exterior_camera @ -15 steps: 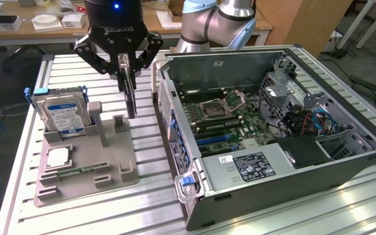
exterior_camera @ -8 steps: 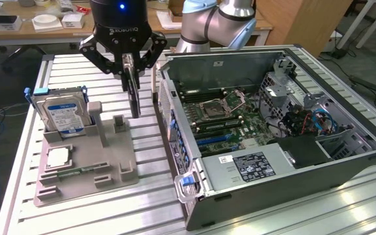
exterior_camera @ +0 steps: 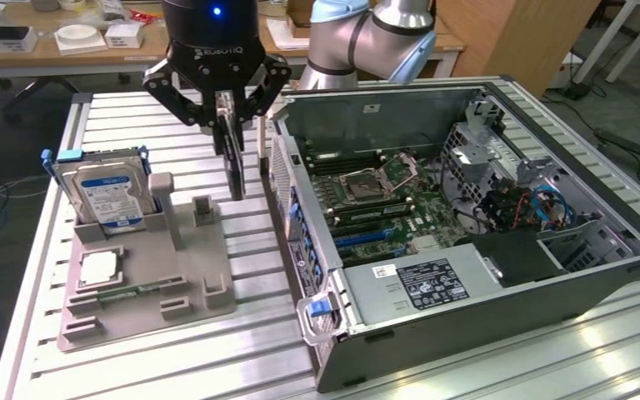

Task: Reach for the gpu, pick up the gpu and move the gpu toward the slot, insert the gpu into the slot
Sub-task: 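Pick up the gpu and move the gpu toward the slot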

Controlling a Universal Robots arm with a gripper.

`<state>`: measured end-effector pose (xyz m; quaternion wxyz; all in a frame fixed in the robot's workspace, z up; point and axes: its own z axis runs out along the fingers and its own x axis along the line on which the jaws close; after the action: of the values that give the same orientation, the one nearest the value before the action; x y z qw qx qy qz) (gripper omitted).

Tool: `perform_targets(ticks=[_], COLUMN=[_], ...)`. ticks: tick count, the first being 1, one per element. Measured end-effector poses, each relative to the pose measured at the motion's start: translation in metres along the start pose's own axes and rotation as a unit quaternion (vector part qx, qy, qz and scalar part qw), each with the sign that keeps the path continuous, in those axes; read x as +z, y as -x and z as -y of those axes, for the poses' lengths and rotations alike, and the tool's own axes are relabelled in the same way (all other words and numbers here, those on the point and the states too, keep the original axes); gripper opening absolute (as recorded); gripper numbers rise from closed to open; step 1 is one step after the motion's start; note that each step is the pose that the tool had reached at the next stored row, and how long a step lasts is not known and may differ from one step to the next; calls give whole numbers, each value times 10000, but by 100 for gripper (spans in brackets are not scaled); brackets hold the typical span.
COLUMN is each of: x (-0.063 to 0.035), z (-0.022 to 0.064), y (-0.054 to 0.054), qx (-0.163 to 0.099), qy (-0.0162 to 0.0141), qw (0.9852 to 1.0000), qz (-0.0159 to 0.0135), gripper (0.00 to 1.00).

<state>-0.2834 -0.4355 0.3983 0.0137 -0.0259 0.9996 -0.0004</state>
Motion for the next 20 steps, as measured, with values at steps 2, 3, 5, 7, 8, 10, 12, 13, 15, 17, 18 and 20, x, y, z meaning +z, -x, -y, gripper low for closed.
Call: perform_targets(ticks=[2,3,5,7,8,10,12,13,15,17,18,20], x=[1,2,3,3,4,4,5,6,7,8,9,9], z=[0,0,1,2,2,2,3,4,4,5,5,6], y=[8,12,20,31,36,46,58,66,78,90,96,110], qx=[1,1,0,-1,0,0,0,0,0,0,0,0], qy=[0,0,0,0,0,0,0,0,0,0,0,0], qw=[10000,10000,10000,10000,10000,10000,10000,10000,10000,10000,10000,10000], qz=[0,0,0,0,0,0,0,0,0,0,0,0], gripper=[27,27,27,27,27,27,27,27,27,27,27,27])
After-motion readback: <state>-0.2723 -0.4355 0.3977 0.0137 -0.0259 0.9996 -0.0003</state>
